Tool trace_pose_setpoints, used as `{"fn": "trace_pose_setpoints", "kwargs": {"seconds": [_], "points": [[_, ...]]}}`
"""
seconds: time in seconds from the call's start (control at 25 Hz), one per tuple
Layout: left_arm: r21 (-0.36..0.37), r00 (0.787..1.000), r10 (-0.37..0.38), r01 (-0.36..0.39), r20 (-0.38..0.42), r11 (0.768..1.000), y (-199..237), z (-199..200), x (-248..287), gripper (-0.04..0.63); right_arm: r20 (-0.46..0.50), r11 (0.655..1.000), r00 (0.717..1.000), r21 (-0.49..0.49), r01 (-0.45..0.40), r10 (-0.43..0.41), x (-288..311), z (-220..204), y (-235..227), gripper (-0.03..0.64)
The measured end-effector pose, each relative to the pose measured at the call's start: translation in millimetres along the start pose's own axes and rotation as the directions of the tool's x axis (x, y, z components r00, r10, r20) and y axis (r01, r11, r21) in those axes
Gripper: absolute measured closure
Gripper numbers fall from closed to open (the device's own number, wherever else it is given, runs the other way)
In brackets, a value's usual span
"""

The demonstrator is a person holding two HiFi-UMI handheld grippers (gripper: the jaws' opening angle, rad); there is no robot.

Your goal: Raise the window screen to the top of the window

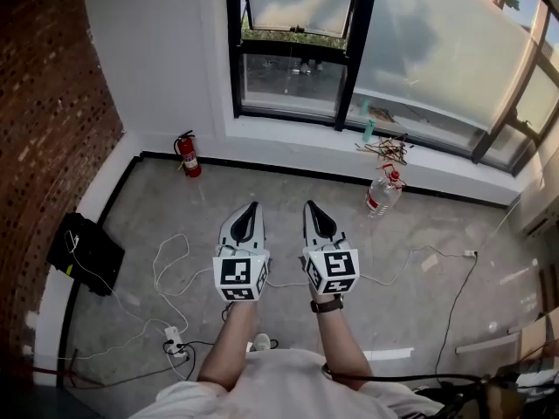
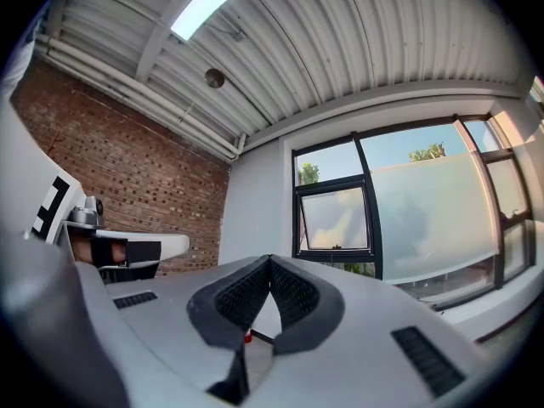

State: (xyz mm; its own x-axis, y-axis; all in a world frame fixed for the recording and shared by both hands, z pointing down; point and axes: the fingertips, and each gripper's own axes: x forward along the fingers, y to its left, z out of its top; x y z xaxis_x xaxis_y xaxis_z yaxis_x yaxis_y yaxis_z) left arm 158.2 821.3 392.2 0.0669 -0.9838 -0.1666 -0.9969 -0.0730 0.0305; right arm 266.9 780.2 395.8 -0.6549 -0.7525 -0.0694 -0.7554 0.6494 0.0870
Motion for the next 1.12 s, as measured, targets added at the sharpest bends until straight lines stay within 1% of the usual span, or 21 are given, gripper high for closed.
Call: {"fn": "trace_pose_setpoints", "kwargs": {"seconds": [0.12, 0.2, 0.24, 0.32, 0.44, 0.6, 0.8, 0.88, 0.96, 1.12], "points": [[0.073, 1.0, -0.011, 0.012, -0.006, 0.997, 21, -4, 7, 0.595, -0.011, 1.0, 1.0, 0.008, -0.007, 0.007, 26, -6, 17, 0.615], [0.099, 0.999, -0.034, 0.036, -0.018, 0.994, 27, -13, 9, 0.595, -0.027, 1.0, 1.0, 0.006, -0.014, 0.015, 36, -13, 32, 0.615], [0.1, 0.999, -0.045, 0.047, -0.021, 0.994, 31, -17, 12, 0.595, -0.034, 1.0, 0.999, 0.001, -0.014, 0.014, 43, -16, 37, 0.615], [0.081, 0.998, -0.062, 0.064, -0.029, 0.995, 40, -24, 23, 0.595, -0.043, 1.0, 0.999, 0.005, 0.005, -0.005, 60, -20, 39, 0.615], [0.058, 0.998, -0.052, 0.054, -0.039, 0.997, 48, -36, 33, 0.595, -0.031, 0.999, 0.999, 0.03, 0.042, -0.042, 73, -24, 28, 0.615], [0.049, 0.998, -0.026, 0.028, -0.05, 0.998, 68, -51, 71, 0.595, 0.012, 0.998, 0.998, 0.011, 0.064, -0.064, 106, -25, 9, 0.615], [0.043, 0.997, -0.015, 0.018, -0.082, 0.999, 85, -74, 140, 0.595, 0.036, 0.997, 0.998, 0.062, 0.054, -0.057, 164, -37, -29, 0.615], [0.058, 0.997, -0.015, 0.019, -0.076, 0.998, 84, -72, 172, 0.595, 0.058, 0.995, 0.997, 0.081, 0.055, -0.06, 190, -34, -54, 0.615], [0.071, 0.998, -0.02, 0.024, -0.054, 0.997, 83, -62, 214, 0.595, 0.081, 0.994, 0.995, 0.098, 0.049, -0.057, 223, -24, -82, 0.615], [0.078, 1.0, -0.009, 0.01, -0.017, 0.997, 85, -47, 290, 0.595, 0.096, 0.998, 0.995, 0.057, -0.003, -0.003, 281, -4, -123, 0.615]]}}
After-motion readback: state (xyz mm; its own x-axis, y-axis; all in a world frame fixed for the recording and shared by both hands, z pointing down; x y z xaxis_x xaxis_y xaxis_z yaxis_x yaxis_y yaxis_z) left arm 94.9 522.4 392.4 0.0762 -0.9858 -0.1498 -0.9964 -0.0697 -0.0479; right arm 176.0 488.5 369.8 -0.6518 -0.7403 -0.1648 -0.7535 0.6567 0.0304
